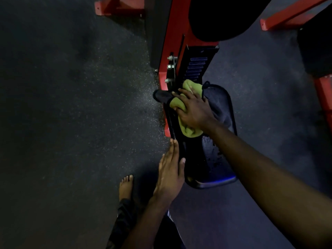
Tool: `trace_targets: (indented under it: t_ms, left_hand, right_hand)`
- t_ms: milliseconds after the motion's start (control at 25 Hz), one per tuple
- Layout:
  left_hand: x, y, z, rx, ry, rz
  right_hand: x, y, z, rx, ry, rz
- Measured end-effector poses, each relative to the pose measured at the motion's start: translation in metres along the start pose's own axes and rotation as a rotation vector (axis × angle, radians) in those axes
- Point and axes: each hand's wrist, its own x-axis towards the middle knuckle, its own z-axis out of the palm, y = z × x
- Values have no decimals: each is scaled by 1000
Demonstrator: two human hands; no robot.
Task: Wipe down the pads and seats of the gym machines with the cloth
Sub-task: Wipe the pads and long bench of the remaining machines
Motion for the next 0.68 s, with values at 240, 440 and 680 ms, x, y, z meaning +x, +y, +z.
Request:
trace_targets:
  t_ms: [240,440,680]
  left_hand:
    - [-22,8,22,-83,99,-86]
    - [-52,0,30,-39,39,-47]
    - [-58,-1,34,14,79,-26]
  right_hand:
    - [5,-11,4,-109,-10,-115]
    - [-38,-2,12,-115,-66,-245]
    - [13,-40,11,-216,-15,-165]
